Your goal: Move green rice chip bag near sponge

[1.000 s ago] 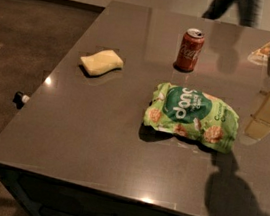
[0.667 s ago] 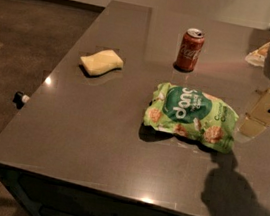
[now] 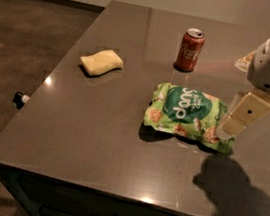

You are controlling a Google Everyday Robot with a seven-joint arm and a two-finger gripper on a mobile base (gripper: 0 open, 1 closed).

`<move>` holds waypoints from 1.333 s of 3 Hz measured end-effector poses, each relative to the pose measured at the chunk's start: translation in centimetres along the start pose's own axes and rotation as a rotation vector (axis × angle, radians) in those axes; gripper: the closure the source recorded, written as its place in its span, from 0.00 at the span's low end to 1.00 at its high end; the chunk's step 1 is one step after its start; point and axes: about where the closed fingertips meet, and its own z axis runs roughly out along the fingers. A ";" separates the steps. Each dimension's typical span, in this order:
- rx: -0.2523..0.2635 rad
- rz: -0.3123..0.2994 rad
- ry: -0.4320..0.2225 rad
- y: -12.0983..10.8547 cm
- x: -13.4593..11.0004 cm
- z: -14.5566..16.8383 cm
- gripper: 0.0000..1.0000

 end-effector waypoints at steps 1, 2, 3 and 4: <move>-0.022 0.023 0.017 -0.5 0.5 3.1 0.00; -0.067 0.032 0.041 -0.6 0.4 6.7 0.03; -0.094 0.030 0.051 -0.4 0.2 8.1 0.25; -0.111 0.032 0.062 -0.2 0.1 8.8 0.48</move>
Offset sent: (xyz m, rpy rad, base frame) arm 0.0391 0.0097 -0.0863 -0.0147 0.1170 -0.0285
